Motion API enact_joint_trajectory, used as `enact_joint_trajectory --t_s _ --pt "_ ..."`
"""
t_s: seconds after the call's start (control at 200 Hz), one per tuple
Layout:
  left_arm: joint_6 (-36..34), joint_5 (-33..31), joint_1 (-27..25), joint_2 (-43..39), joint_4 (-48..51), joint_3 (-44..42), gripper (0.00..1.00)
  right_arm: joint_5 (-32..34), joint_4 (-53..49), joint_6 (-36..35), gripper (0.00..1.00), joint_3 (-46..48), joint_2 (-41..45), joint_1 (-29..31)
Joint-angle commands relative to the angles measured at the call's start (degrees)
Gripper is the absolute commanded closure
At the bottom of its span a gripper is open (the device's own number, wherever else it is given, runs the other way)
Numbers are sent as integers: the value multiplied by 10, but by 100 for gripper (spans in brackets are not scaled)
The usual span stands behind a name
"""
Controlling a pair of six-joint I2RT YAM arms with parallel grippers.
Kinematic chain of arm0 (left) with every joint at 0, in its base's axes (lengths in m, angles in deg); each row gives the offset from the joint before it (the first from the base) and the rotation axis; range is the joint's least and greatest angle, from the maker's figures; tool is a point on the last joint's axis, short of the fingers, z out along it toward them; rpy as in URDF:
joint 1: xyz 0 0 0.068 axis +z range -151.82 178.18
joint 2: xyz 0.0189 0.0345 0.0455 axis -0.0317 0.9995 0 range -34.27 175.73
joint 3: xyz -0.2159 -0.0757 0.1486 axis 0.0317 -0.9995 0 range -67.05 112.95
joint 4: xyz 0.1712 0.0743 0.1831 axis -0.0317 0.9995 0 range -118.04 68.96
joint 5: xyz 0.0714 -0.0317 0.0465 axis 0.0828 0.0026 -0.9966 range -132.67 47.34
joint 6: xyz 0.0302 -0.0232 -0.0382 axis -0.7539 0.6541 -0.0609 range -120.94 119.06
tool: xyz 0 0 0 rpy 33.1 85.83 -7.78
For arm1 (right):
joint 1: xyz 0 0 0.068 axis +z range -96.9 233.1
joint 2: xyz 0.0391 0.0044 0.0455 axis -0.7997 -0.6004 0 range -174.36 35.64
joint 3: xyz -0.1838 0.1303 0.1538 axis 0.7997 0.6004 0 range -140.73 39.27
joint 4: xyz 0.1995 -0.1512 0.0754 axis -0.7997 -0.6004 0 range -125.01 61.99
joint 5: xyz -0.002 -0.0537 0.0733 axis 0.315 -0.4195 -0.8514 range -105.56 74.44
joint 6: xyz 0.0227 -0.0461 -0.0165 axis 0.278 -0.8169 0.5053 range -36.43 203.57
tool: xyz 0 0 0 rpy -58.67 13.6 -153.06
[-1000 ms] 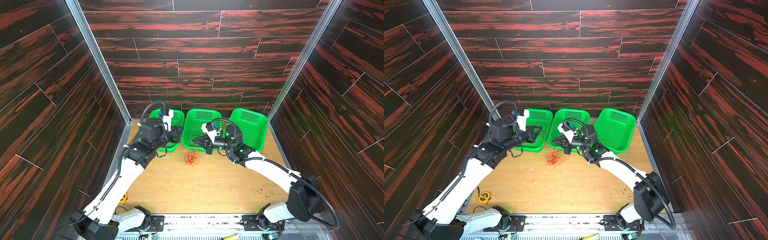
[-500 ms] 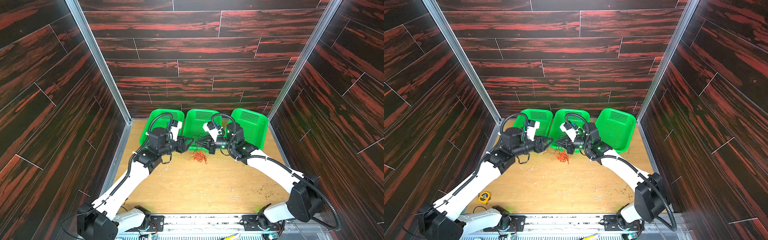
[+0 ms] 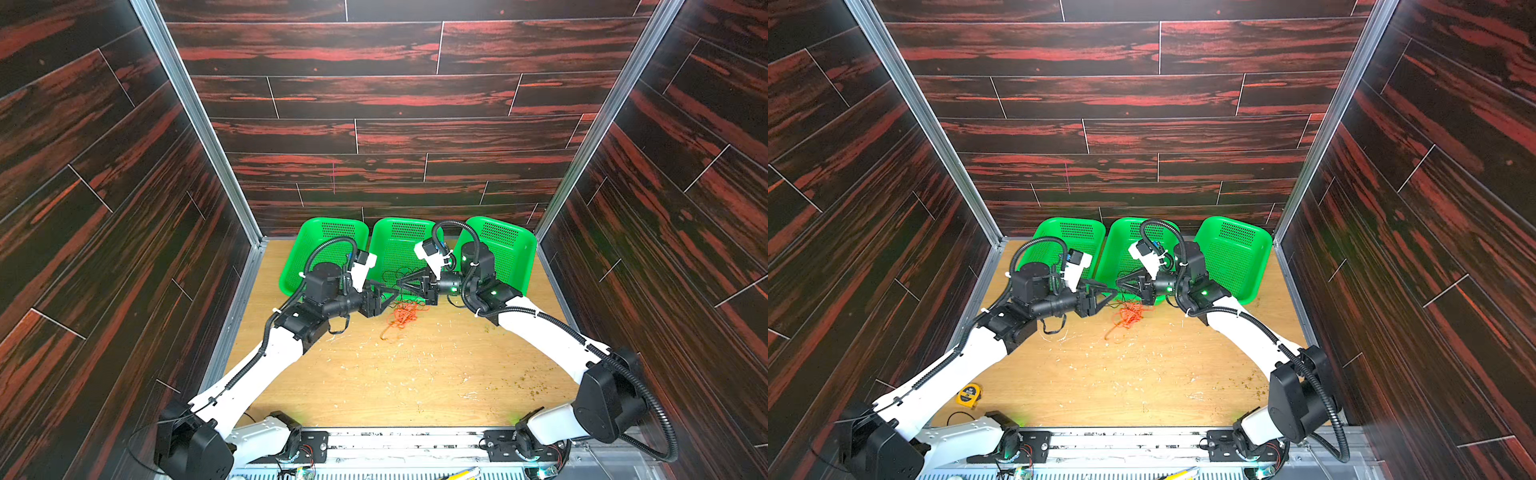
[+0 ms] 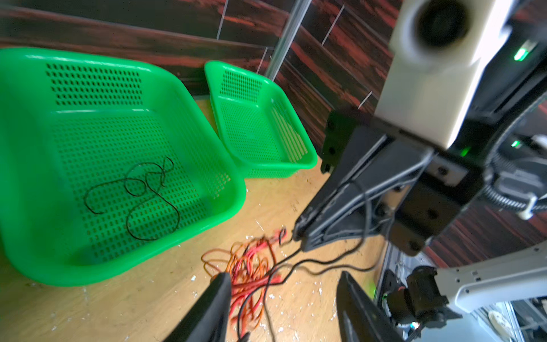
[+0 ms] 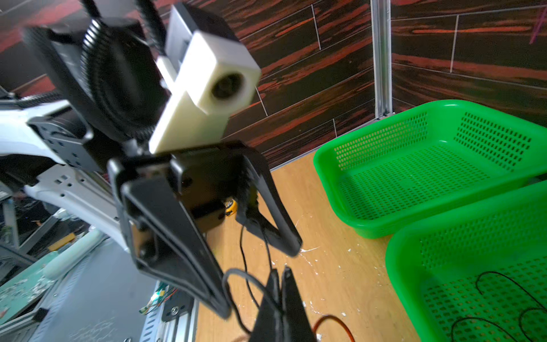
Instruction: Untangle the cables
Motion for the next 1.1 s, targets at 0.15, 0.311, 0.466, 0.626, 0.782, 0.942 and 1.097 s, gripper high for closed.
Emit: enact_joint_trajectory --t_s 0.15,0.311,0.466,0.626,0.782,0.942,1.097 --pt "-17 -18 -10 23 -51 -24 33 -65 39 30 100 2 -11 -1" --pt "-15 -23 -18 38 -78 -24 33 -73 39 39 100 1 -17 -1" --pt "-7 -22 -22 44 -88 -19 33 -65 31 43 100 0 -22 -2" --pt "-44 -67 -22 7 -23 -13 41 -24 25 44 100 14 -11 -6" --pt "-50 -88 -21 -29 -4 -24 39 -4 11 44 100 16 -10 -10" --pt "-53 -101 -22 -57 48 -20 40 66 2 60 100 29 -7 -26" --pt "-33 -136 -22 -90 77 -43 48 112 -9 52 100 41 5 -38"
